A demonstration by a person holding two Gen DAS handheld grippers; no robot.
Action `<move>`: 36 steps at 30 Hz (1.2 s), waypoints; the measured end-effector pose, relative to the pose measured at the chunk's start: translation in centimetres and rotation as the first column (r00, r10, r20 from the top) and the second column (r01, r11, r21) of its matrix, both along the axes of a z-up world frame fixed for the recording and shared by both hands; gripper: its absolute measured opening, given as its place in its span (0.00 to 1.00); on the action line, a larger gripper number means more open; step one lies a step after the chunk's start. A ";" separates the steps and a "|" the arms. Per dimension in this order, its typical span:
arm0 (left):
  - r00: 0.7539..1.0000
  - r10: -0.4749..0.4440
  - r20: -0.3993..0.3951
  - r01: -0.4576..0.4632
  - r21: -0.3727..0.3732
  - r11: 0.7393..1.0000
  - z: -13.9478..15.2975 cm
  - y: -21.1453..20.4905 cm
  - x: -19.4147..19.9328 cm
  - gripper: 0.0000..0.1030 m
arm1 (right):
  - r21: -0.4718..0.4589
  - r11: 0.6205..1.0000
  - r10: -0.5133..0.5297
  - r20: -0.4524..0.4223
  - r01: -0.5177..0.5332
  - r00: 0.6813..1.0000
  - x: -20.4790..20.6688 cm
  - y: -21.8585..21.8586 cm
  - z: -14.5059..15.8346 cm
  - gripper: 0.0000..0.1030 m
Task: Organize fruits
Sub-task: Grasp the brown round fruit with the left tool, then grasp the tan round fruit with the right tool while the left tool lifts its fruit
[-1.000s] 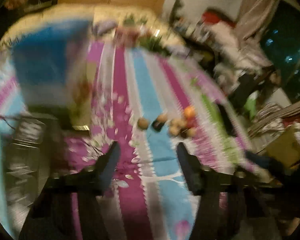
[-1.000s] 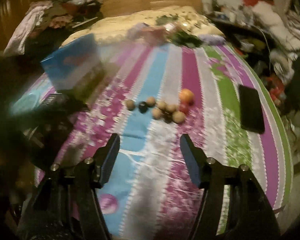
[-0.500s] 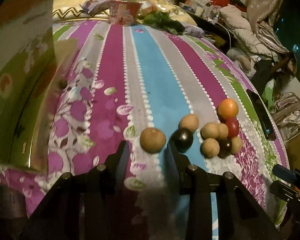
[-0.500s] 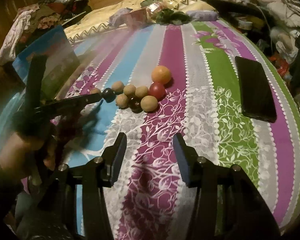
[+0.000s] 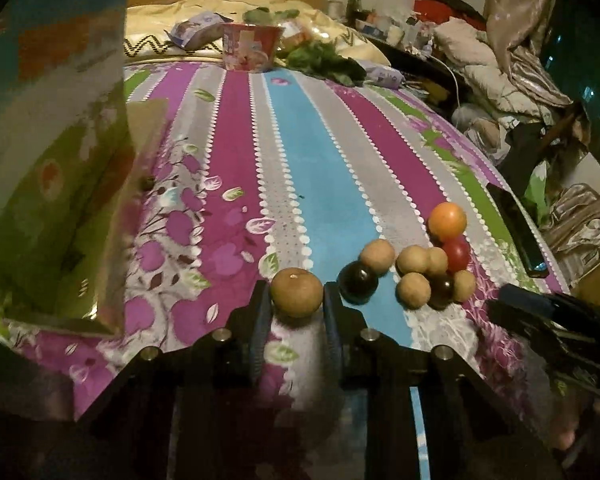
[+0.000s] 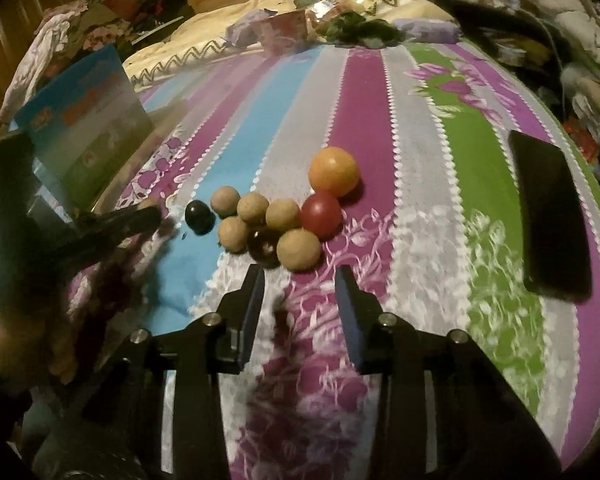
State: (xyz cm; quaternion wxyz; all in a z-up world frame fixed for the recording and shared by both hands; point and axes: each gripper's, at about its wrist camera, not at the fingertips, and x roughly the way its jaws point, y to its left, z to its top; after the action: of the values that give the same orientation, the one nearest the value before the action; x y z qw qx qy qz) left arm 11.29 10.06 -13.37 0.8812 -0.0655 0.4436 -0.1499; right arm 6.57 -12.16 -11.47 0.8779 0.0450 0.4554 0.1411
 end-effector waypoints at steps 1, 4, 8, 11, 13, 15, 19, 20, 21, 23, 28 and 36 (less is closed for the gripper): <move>1.000 0.000 0.000 0.000 -0.007 1.000 0.1 0.2 -0.2 0.26 | 0.001 1.000 0.004 -0.004 -0.004 1.000 0.4 0.0 -0.2 0.36; 1.000 0.002 -0.004 -0.002 -0.027 1.000 0.3 0.5 -0.5 0.26 | 0.021 1.000 0.024 -0.030 -0.023 0.999 1.6 0.2 -1.0 0.36; 1.000 -0.002 -0.020 0.001 -0.040 0.999 -0.1 0.5 -0.3 0.26 | 0.031 0.999 0.031 -0.035 -0.029 0.999 2.3 0.1 -1.3 0.38; 1.000 -0.006 -0.031 0.004 -0.053 0.999 -0.4 0.4 -0.1 0.26 | 0.046 0.998 0.052 -0.041 -0.050 0.998 2.7 0.3 -1.7 0.38; 0.999 -0.010 -0.035 0.008 -0.064 0.998 -0.6 0.2 -0.1 0.26 | 0.055 0.997 0.061 -0.039 -0.059 0.997 2.9 0.3 -1.8 0.38; 0.999 -0.015 -0.038 0.013 -0.062 0.998 -0.8 0.0 -0.1 0.26 | 0.060 0.996 0.068 -0.040 -0.065 0.997 2.9 0.3 -1.8 0.36; 0.999 -0.022 -0.042 0.020 -0.060 0.998 -1.1 -0.3 -0.2 0.26 | 0.045 0.997 0.058 -0.029 -0.057 0.998 2.5 0.4 -1.8 0.29; 0.999 -0.021 -0.043 0.018 -0.057 0.998 -1.1 -0.3 -0.2 0.26 | 0.037 0.998 0.046 -0.027 -0.045 0.999 2.4 0.4 -1.7 0.27; 0.999 -0.017 -0.043 0.015 -0.049 0.999 -1.0 -0.4 -0.3 0.26 | 0.033 0.999 0.032 -0.030 -0.031 0.999 2.2 0.3 -1.6 0.27; 0.999 -0.008 -0.047 0.006 -0.034 0.999 -0.6 -0.5 -0.4 0.26 | 0.011 1.000 -0.001 -0.032 0.002 1.000 2.0 0.4 -1.1 0.27; 1.000 0.013 -0.012 -0.012 0.024 1.000 3.0 -0.8 -1.5 0.26 | -0.056 0.994 -0.096 0.012 0.096 0.995 0.4 1.1 2.2 0.27; 0.993 0.080 0.083 -0.088 0.091 0.992 10.1 0.1 -4.4 0.26 | -0.091 0.982 -0.155 0.107 0.164 0.982 -1.6 2.9 8.3 0.27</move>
State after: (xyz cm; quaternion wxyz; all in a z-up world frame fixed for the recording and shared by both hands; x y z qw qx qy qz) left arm 6.86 10.13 -3.27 0.9056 -0.0364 0.4120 -0.0938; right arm 4.92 -9.25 -3.15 0.9090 0.0304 0.4127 0.0494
